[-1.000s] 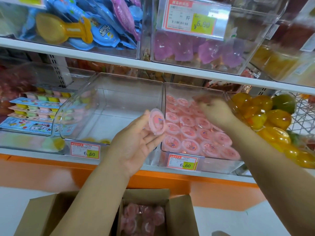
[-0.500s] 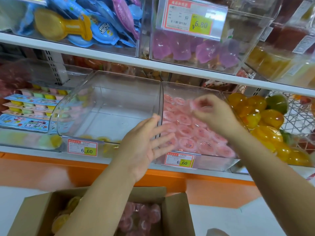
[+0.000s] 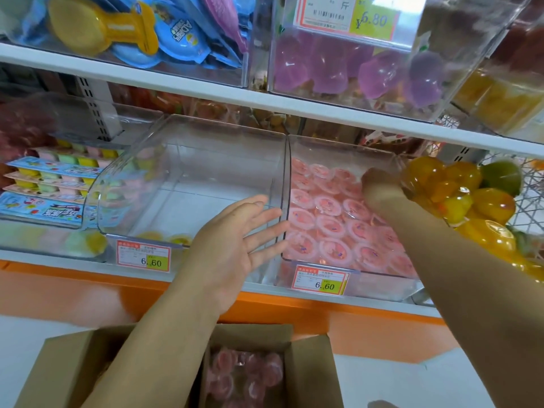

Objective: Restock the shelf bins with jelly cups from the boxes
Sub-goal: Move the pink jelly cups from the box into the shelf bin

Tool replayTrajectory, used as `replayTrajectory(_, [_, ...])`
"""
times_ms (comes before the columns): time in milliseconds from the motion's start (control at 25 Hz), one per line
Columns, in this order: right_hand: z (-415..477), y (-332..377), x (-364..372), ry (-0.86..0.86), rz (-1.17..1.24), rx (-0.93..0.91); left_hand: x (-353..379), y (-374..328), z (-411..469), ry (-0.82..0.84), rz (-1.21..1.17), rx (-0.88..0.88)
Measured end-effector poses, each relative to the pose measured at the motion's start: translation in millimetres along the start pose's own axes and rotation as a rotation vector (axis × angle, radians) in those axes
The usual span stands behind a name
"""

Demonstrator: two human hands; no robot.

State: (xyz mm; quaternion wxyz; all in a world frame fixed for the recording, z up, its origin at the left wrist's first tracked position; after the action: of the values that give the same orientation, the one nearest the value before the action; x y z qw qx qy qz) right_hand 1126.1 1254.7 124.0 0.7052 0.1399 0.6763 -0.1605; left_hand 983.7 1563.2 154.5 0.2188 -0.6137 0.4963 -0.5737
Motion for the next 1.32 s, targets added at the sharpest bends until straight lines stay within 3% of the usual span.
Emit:
replayTrajectory(160, [-31,-18,-30,0.007,0.485,0.096,-2,-1,-12,0.021,-0.010,-0.006])
replayTrajectory(280, [-81,-24,-50,-0.071,1.037,0.129,-6,7,-31,0.073,0.004,-0.047])
replayTrajectory(360, [-121,-24,-62,-0.219,1.123,0.079,-14,18,-45,0.103,0.062,-0.092])
replayTrajectory(480, [-189,-15,-58,-0.293,1.336,0.043,-32,41,-67,0.113,0.205,-0.184])
replayTrajectory(640, [-285,2,11,-0.380,1.468,0.114,-61,89,-89,0.069,0.453,-0.375])
replayTrajectory(760, [-339,22,85,-0.161,1.505,0.284,-83,132,-103,-0.007,0.557,-0.501])
replayTrajectory(1000, [-369,36,212,0.667,1.357,0.490,-113,212,-87,-0.329,0.419,-0.644])
replayTrajectory(1160, [-363,37,288,0.813,1.249,0.562,-110,257,-51,-0.446,0.323,-0.717])
replayTrajectory(1320, [-337,51,316,0.860,1.030,0.447,-131,303,-24,-0.535,0.188,-0.824])
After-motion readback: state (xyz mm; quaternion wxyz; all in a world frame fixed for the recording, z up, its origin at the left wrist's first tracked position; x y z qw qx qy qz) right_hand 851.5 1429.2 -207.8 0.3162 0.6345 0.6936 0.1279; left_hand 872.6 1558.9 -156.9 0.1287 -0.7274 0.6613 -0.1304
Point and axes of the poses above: each hand's wrist, its own z-axis towards the middle knuckle, its own x-axis out of the palm, y = z × x, the point moved 2 cm from there along z, towards the middle knuckle, and after that the axes turned 4 degrees about y, right-handed, at the moved point
